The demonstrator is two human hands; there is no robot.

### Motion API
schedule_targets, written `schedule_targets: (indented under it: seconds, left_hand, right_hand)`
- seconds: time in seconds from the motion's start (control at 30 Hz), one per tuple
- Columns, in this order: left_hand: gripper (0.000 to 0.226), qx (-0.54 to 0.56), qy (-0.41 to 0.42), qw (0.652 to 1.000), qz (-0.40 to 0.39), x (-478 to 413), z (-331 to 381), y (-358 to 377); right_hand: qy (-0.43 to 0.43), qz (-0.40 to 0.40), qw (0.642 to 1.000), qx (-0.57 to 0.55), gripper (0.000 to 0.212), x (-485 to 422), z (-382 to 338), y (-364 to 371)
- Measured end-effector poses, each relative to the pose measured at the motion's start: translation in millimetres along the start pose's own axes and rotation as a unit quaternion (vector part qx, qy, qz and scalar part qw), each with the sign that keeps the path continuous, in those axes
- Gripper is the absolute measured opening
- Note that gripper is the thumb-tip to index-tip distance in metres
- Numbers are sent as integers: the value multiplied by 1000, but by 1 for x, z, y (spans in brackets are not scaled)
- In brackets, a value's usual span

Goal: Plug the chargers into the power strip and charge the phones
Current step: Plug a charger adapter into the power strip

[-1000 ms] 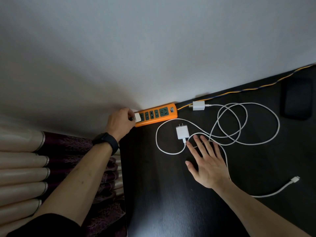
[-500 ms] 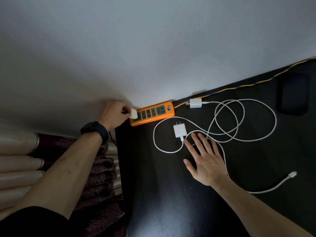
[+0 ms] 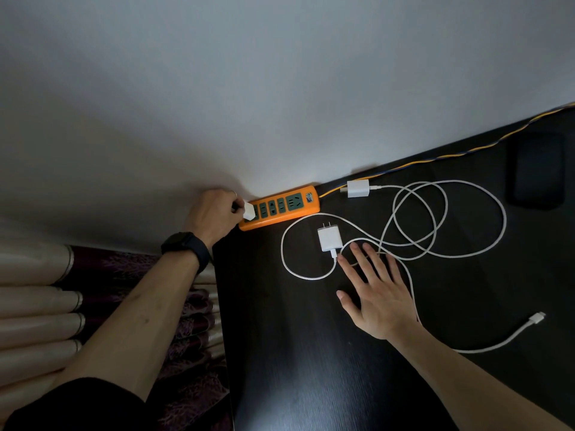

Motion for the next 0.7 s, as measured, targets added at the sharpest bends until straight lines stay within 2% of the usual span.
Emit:
schedule_targets:
  seconds: [0.17,0.43,0.57,0.7]
  left_hand:
    - [19,7,26,1000,0,1,-9,-2]
    - [22,68,-17,997,17,11,-23,2]
    - [22,46,-13,999,12,8,-19,2]
    - [21,12,27,999,-16,1,1,7]
  right_hand:
    - [0,1,1000,2,73,0,0,-2]
    - [-1,8,1000,2,72,0,0,-1]
    - [-1,6,1000,5,72,0,-1,-1]
    - [-1,8,1000,5,73,0,0,-1]
Point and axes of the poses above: each hand's wrist, its own x-axis away from the middle knuckle, its own y-axis out of the palm, z = x × y, the point moved 9 cm from there along -x, towards the middle knuckle, and after that the axes turned 1 degree about z, right-handed, at the moved point
